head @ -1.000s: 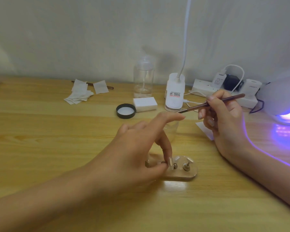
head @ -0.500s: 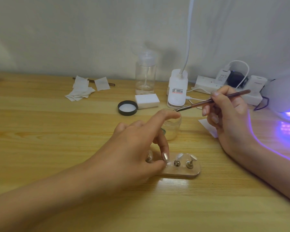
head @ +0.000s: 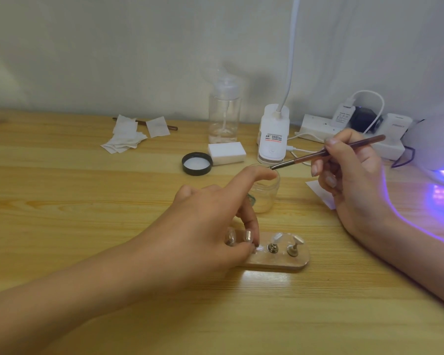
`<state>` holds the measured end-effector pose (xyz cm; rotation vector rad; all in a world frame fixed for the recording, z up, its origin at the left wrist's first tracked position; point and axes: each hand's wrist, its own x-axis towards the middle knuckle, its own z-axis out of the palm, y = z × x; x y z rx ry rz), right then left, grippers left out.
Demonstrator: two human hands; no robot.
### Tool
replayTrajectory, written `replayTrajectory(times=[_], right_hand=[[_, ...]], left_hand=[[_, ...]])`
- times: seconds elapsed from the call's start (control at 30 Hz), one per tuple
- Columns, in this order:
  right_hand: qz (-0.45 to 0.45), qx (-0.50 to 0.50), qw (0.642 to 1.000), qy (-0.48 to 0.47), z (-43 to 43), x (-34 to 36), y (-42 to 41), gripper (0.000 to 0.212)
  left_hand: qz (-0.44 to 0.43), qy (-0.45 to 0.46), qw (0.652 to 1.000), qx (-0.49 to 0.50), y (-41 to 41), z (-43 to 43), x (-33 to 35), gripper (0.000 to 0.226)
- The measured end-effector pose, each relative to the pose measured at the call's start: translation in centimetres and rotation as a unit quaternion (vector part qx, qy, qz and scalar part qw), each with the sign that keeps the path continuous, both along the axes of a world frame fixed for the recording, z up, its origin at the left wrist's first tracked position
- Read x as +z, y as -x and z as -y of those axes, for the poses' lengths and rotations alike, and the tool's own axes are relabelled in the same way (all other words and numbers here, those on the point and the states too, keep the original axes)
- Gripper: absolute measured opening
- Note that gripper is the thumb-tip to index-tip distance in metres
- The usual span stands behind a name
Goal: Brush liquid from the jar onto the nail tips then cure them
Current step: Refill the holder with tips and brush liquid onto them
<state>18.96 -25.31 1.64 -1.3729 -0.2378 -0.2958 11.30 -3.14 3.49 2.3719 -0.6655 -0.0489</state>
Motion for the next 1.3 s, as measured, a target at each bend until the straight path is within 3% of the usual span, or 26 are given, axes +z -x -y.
replayTrajectory(times=[0.17, 0.4, 0.73, 0.97, 1.1, 1.17, 1.23, 1.27, 1.3], right_hand=[[0.001, 0.001, 1.000, 0.001, 0.0, 0.0, 0.0, 0.027], [-0.005, -0.002, 1.000, -0.012, 0.0, 0.0, -0.2, 0.029], [-0.022, -0.012, 0.999, -0.032, 0.1, -0.1, -0.5, 0.029], [-0.026, -0.011, 0.999, -0.034, 0.2, -0.1, -0.4, 0.029], [-0.025, -0.009, 0.999, -0.026, 0.1, -0.1, -0.2, 0.028], [-0.028, -0.012, 0.999, -0.026, 0.1, 0.0, -0.2, 0.028], [-0.030, -0.012, 0.999, -0.028, 0.0, 0.0, -0.2, 0.026], [-0.030, -0.008, 0.999, -0.030, 0.0, 0.0, -0.2, 0.025], [-0.029, -0.005, 0.999, -0.033, 0.0, 0.0, -0.2, 0.025]], left_hand=[[0.063, -0.059, 0.996, 0.006, 0.2, 0.0, -0.3, 0.085], [0.121, -0.075, 0.990, 0.003, 0.5, 0.8, -0.6, 0.092], [0.171, -0.072, 0.983, 0.007, 0.7, 2.7, -0.7, 0.069], [0.320, -0.141, 0.937, -0.001, 0.8, 2.8, -1.4, 0.073], [0.406, -0.130, 0.903, -0.050, 1.4, 1.7, -1.4, 0.053], [0.374, -0.098, 0.920, -0.061, 0.8, 2.1, 0.3, 0.046], [0.220, -0.009, 0.975, -0.036, -0.6, 2.4, 2.1, 0.030], [0.138, 0.036, 0.989, -0.025, -1.3, 2.2, 2.5, 0.027], [0.111, 0.108, 0.988, -0.029, -1.7, 1.7, 3.0, 0.033]])
